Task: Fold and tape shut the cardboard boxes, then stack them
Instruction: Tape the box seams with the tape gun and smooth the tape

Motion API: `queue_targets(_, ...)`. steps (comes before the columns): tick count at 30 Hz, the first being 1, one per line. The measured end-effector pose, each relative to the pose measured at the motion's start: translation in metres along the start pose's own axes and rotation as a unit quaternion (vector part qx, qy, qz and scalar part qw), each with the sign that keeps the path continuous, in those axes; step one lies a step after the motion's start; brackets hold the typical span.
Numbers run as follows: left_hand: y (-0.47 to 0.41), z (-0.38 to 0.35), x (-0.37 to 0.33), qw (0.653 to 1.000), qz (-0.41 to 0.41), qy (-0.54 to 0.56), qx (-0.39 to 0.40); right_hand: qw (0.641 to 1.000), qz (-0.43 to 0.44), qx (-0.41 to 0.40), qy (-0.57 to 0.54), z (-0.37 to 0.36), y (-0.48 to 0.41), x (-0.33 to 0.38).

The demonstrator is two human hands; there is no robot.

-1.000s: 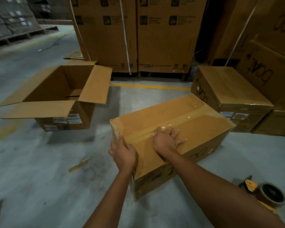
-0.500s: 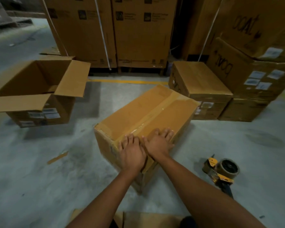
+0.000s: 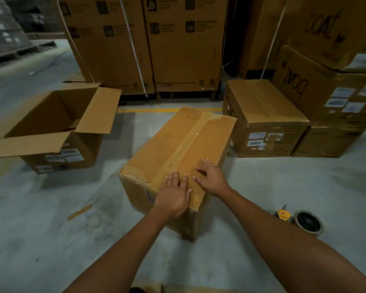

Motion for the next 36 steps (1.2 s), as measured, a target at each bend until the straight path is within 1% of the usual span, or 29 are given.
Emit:
queue_targets(3, -0.024, 0.005, -0.018, 0.999, -0.007, -0.011, -0.043, 0.998, -0.017, -0.039, -0.037, 0.016, 0.003, -0.016)
queue_targets(6, -0.046, 0.003, -0.042, 0.998, 0.009, 0.0, -0.067, 0.984, -0.055, -0.141, -0.093, 0.027, 0.024, -0.051)
queue_targets(8, -0.055, -0.001, -0.057, 0.996, 0.03, 0.005, -0.079, 0.967, -0.125, -0.194, -0.11, 0.025, 0.046, -0.094)
queue_targets(9, -0.057, -0.003, -0.064, 0.996, 0.039, 0.002, -0.085, 0.957, -0.174, -0.202, -0.114, 0.022, 0.059, -0.12)
queue_targets(11, -0.06, -0.005, -0.077, 0.993, 0.052, -0.001, -0.103, 0.933, -0.287, -0.188, -0.104, 0.014, 0.086, -0.179)
queue_targets(13, -0.062, -0.007, -0.086, 0.991, 0.065, 0.004, -0.115, 0.905, -0.398, -0.139, -0.045, 0.005, 0.112, -0.228)
queue_targets(15, -0.064, -0.01, -0.096, 0.99, 0.075, 0.005, -0.118, 0.872, -0.476, -0.114, 0.003, 0.002, 0.135, -0.26)
queue_targets(19, -0.066, -0.01, -0.114, 0.988, 0.094, 0.001, -0.123, 0.82, -0.559, -0.124, -0.016, 0.002, 0.16, -0.294)
queue_targets(21, -0.066, -0.011, -0.115, 0.987, 0.097, -0.003, -0.127, 0.794, -0.585, -0.151, -0.064, -0.001, 0.168, -0.314)
queue_targets(22, -0.066, -0.012, -0.114, 0.987, 0.098, -0.006, -0.129, 0.788, -0.588, -0.155, -0.099, -0.004, 0.171, -0.325)
queue_targets(23, -0.066, -0.013, -0.113, 0.986, 0.1, -0.01, -0.131, 0.785, -0.59, -0.143, -0.125, -0.009, 0.175, -0.335)
queue_targets(25, -0.066, -0.014, -0.112, 0.984, 0.102, -0.02, -0.144, 0.766, -0.601, -0.099, -0.206, -0.021, 0.183, -0.352)
queue_targets(26, -0.067, -0.015, -0.112, 0.983, 0.101, -0.025, -0.152, 0.759, -0.606, -0.078, -0.224, -0.025, 0.184, -0.357)
queue_targets(27, -0.067, -0.015, -0.112, 0.983, 0.099, -0.027, -0.155, 0.747, -0.604, -0.049, -0.275, -0.03, 0.182, -0.357)
queue_targets(29, -0.068, -0.015, -0.112, 0.984, 0.097, -0.017, -0.146, 0.709, -0.58, -0.013, -0.4, -0.031, 0.177, -0.343)
queue_targets(30, -0.068, -0.014, -0.112, 0.986, 0.097, -0.013, -0.135, 0.696, -0.562, -0.008, -0.447, -0.026, 0.173, -0.333)
queue_targets(31, -0.068, -0.013, -0.112, 0.988, 0.098, -0.007, -0.119, 0.683, -0.544, -0.021, -0.487, -0.019, 0.168, -0.326)
queue_targets(33, -0.069, -0.011, -0.11, 0.992, 0.096, 0.021, -0.074, 0.677, -0.509, -0.045, -0.53, -0.002, 0.163, -0.306)
queue_targets(34, -0.07, -0.01, -0.108, 0.994, 0.092, 0.042, -0.05, 0.681, -0.492, -0.054, -0.54, 0.007, 0.161, -0.295)
queue_targets(36, -0.072, -0.003, -0.103, 0.991, 0.072, 0.113, -0.002, 0.702, -0.449, -0.057, -0.549, 0.024, 0.159, -0.273)
Point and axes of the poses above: each hand's wrist, its own y-axis away from the middle knuckle, its own z-axis out of the back of the hand, x = y × z, the point moved 5 cm from there along -y, towards the middle knuckle, and after that the axes turned 8 degrees about -z, right-handed, at the moved point
